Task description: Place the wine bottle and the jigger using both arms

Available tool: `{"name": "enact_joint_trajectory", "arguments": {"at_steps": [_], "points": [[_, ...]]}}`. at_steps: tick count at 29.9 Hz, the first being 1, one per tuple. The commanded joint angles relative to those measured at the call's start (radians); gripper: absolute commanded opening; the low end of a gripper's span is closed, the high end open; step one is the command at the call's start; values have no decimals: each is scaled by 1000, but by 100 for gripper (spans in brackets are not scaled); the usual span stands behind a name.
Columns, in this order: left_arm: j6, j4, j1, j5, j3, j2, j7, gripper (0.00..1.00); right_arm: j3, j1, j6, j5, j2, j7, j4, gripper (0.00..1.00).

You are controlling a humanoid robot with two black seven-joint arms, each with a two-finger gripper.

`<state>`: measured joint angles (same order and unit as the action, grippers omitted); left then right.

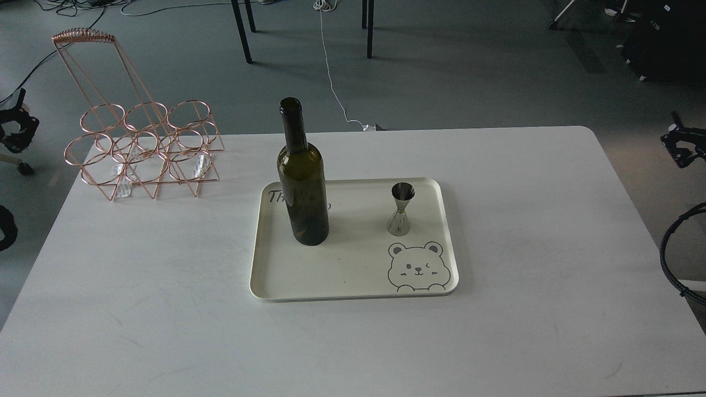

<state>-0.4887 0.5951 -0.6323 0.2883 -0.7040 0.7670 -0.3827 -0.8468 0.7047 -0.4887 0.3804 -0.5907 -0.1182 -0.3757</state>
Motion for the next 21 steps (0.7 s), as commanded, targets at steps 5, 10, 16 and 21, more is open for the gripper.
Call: {"name": "enact_joint_trajectory", "arguments": {"at_steps": [5,10,16,21], "points": [[0,0,2,2,0,2,-1,98,-24,1,0,3,-3,-1,-5,100],[0,0,3,2,1,3,1,98,-43,19,0,-2,-26,-1,-54,100],[0,0,5,0,1,3,-1,98,15,15,0,-124,-201,-3,-317,99],[0,0,5,2,1,-2,-1,98,29,6,0,-340,-270,-8,-478,99]]}}
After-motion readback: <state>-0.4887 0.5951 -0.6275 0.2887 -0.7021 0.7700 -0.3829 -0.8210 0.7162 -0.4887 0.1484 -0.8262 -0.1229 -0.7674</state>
